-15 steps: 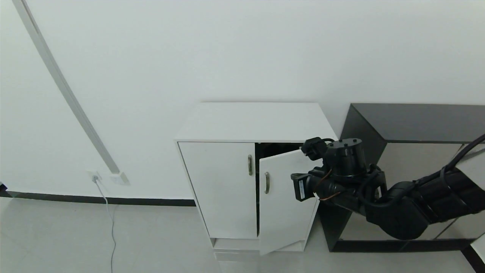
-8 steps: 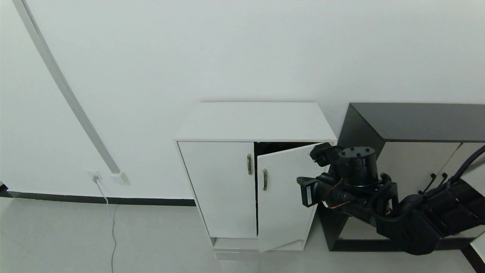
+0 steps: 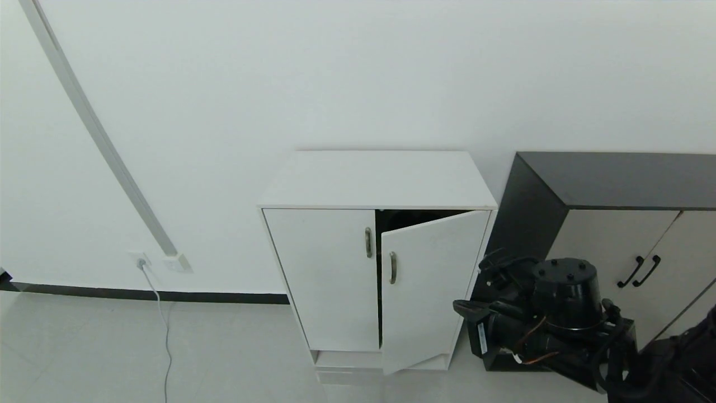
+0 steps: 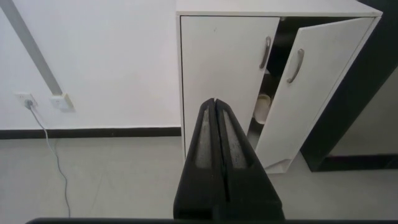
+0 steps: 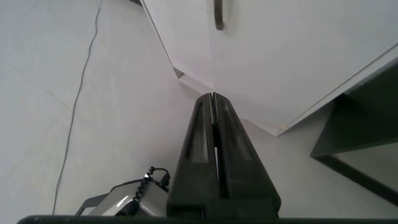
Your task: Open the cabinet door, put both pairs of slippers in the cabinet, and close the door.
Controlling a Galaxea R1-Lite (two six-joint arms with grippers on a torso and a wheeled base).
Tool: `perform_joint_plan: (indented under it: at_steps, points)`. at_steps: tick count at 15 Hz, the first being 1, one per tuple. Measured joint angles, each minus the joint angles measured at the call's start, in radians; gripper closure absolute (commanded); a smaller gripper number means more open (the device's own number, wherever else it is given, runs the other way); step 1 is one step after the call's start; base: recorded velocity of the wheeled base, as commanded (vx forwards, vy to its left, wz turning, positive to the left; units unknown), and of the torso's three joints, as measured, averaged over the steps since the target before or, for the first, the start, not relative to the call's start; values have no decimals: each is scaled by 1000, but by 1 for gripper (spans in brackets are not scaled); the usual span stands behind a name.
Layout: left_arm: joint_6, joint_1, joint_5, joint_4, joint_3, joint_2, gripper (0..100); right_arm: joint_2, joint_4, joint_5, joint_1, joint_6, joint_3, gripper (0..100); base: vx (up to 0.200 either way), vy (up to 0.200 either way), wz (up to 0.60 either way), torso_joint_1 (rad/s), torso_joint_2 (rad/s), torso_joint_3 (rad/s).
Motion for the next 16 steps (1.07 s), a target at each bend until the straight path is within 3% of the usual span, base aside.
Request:
perform_joint_plan:
  at_steps: [3,7,16]
  points:
    - [1,0,0,-1,0,0,100,-7,-73,2,20,-2,84,100,200,0,0,-7,-7,6]
    - [0,0,1,-1,0,0,100,15,-92,1,18,3,100,100,0,0,0,0,0,0]
    - [0,0,0,-1,0,0,100,264,-97,0,-37,3,-218,100,0,0,0,0,0,0]
